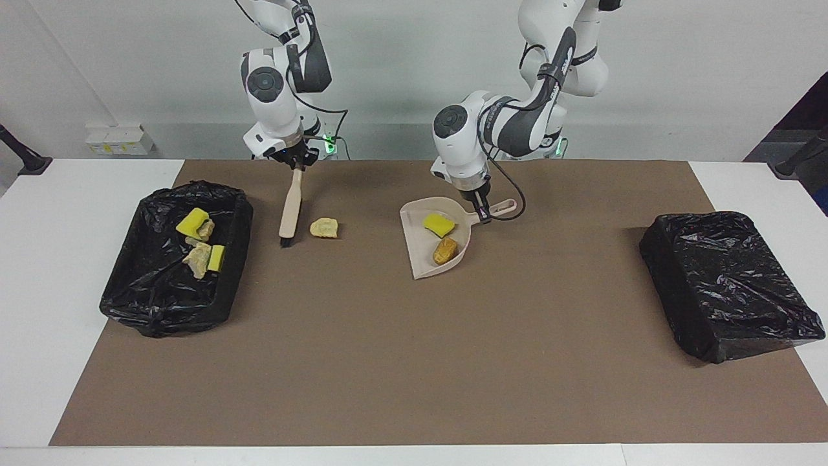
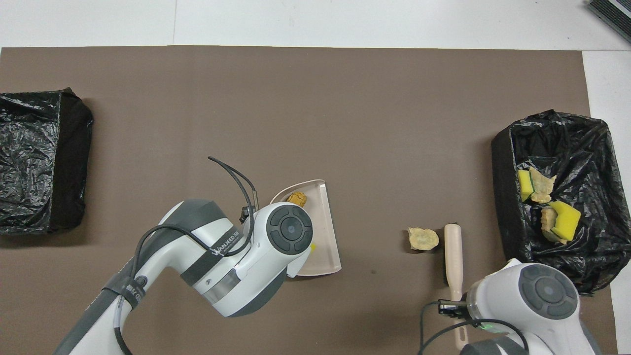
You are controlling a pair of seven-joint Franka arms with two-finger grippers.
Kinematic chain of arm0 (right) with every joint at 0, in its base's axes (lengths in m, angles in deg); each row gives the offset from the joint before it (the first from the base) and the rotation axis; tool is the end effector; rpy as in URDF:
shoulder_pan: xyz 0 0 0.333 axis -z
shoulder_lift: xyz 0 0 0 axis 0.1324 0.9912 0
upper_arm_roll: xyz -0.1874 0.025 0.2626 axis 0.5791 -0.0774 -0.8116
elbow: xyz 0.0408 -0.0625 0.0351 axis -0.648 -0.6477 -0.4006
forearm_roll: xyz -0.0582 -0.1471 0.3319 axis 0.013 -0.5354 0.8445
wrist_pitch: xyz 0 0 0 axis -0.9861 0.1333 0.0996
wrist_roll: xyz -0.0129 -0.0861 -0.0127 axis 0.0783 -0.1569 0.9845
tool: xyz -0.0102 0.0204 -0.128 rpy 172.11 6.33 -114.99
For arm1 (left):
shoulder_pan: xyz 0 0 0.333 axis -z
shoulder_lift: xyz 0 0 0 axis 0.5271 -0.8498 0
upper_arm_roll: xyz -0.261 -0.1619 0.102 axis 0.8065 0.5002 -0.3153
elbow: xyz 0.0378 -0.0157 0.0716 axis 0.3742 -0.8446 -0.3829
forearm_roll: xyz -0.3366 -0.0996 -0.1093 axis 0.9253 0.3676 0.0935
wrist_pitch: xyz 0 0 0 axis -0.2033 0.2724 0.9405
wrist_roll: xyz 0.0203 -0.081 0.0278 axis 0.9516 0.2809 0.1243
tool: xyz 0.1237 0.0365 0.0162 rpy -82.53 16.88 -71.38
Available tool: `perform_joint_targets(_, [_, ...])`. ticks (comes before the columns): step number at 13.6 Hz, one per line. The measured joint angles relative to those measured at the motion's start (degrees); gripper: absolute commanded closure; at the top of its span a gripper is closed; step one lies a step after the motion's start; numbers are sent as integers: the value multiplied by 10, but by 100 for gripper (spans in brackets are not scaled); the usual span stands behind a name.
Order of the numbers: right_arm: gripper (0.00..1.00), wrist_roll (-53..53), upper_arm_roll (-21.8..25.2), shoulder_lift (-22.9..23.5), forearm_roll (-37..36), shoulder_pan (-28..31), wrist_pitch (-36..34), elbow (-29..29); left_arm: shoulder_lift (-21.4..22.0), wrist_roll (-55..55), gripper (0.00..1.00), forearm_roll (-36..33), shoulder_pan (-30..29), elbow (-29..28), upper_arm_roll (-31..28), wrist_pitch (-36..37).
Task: Sweep and dump trash in bin
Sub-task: 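Brush the last crust into the dustpan with the right gripper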
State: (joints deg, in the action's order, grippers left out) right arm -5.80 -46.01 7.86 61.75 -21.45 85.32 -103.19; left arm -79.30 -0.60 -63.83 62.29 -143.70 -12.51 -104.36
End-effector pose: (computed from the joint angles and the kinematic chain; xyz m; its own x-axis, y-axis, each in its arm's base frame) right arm 0.2934 0.0906 0.3650 0.9518 -0.1372 -0.2744 -0.1147 -0.9887 0.0966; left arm 0.4020 -0.3237 0.3555 0.0948 -0.9364 -0.3380 -0.9949 -0.1008 0.0001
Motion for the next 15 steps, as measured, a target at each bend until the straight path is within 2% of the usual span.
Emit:
perform_joint_targets(4, [100, -34, -1, 51, 25, -60, 78, 5, 0, 0, 100, 0, -2, -1, -2, -1])
perform_joint_targets(11, [100, -45, -3, 154, 161, -155, 108, 111, 0, 0, 100, 0, -6, -4, -4, -10])
perform_joint_targets(13, [100, -36, -4, 177, 229, -170, 127, 128, 0, 2, 100, 0, -13, -6, -4, -25])
perform_joint_targets(15, [100, 27, -4, 185, 330, -173, 140, 136, 0, 4, 100, 0, -18, -9, -5, -38])
